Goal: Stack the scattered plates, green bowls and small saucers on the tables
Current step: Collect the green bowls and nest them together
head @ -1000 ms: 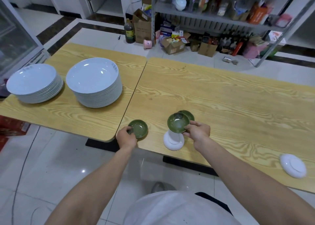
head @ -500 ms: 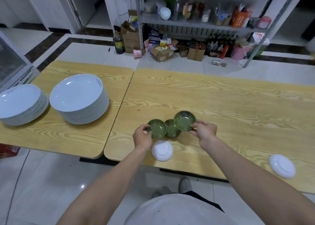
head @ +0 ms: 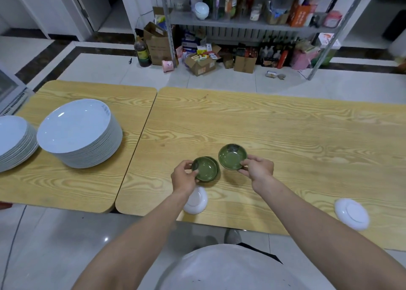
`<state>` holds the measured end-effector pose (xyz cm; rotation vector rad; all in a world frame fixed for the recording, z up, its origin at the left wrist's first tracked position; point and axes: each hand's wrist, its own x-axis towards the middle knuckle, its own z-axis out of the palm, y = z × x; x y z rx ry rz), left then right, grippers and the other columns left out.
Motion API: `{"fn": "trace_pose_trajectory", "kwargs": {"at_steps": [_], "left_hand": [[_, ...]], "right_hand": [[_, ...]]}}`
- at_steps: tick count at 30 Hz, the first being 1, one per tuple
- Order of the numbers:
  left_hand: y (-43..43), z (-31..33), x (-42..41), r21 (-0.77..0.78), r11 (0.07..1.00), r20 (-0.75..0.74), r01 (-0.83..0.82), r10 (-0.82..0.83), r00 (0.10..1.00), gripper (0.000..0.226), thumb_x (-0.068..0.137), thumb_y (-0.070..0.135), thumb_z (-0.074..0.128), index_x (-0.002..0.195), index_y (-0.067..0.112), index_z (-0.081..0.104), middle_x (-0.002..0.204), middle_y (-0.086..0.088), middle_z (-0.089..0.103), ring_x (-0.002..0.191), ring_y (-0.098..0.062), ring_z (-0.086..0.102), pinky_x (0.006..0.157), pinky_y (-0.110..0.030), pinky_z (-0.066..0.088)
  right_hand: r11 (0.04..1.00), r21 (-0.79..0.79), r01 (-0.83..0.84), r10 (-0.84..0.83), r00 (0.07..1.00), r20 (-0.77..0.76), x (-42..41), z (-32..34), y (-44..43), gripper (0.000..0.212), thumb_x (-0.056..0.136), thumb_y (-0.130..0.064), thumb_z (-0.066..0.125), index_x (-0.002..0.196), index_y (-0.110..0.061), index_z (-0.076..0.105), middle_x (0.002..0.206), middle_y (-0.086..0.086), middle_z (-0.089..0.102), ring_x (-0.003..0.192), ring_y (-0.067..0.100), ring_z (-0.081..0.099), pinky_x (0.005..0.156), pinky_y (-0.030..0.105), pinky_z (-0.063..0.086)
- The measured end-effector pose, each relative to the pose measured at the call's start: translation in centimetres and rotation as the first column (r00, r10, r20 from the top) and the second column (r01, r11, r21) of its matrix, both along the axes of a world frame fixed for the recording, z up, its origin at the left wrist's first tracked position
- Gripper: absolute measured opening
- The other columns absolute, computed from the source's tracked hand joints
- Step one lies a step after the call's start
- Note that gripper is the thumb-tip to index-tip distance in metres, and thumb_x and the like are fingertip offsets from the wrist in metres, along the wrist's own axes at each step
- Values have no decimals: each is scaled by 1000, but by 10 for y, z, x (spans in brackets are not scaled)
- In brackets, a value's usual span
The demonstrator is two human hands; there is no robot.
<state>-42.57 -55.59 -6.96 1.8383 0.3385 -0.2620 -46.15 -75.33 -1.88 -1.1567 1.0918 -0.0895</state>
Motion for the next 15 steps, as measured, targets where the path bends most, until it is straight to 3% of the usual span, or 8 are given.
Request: {"fn": "trace_pose_trajectory", "kwargs": {"at_steps": [5,9,12,15], "left_hand": [[2,-6,1,-15,1000,-51,-22,22,998,26,88,-3,67,110,10,64,105,-5,63,58,-22,60,49,-15,50],[4,-15,-2,-31,999,-94,-30,26,995,26,91,-1,64,116,3,67,89,-14,69,59,-21,59,54,-18,53],[4,-17,-2,-50,997,-118,-53,47,992,25,93,-5,60,116,0,68,101,-23,67,59,-20,57,52,-17,52],[4,-18,-2,-54,997,-122,-58,51,991,25,92,-7,59,115,0,68,106,-22,66,55,-18,56,53,-19,53]], "right_hand": [[996,-12,-93,92,995,-23,7,-5,8,25,80,13,68,88,-11,67,102,14,69,86,29,72,67,28,61],[985,-26,-170,169,984,-58,14,-15,22,24,80,12,67,82,-12,69,99,14,70,88,30,72,67,31,61],[974,-34,-223,220,972,-86,20,-25,31,22,82,12,66,93,-6,72,96,13,70,80,22,69,67,30,60],[962,-52,-268,261,959,-111,24,-32,37,25,82,12,67,102,-4,72,99,14,69,76,19,68,68,29,60]]}}
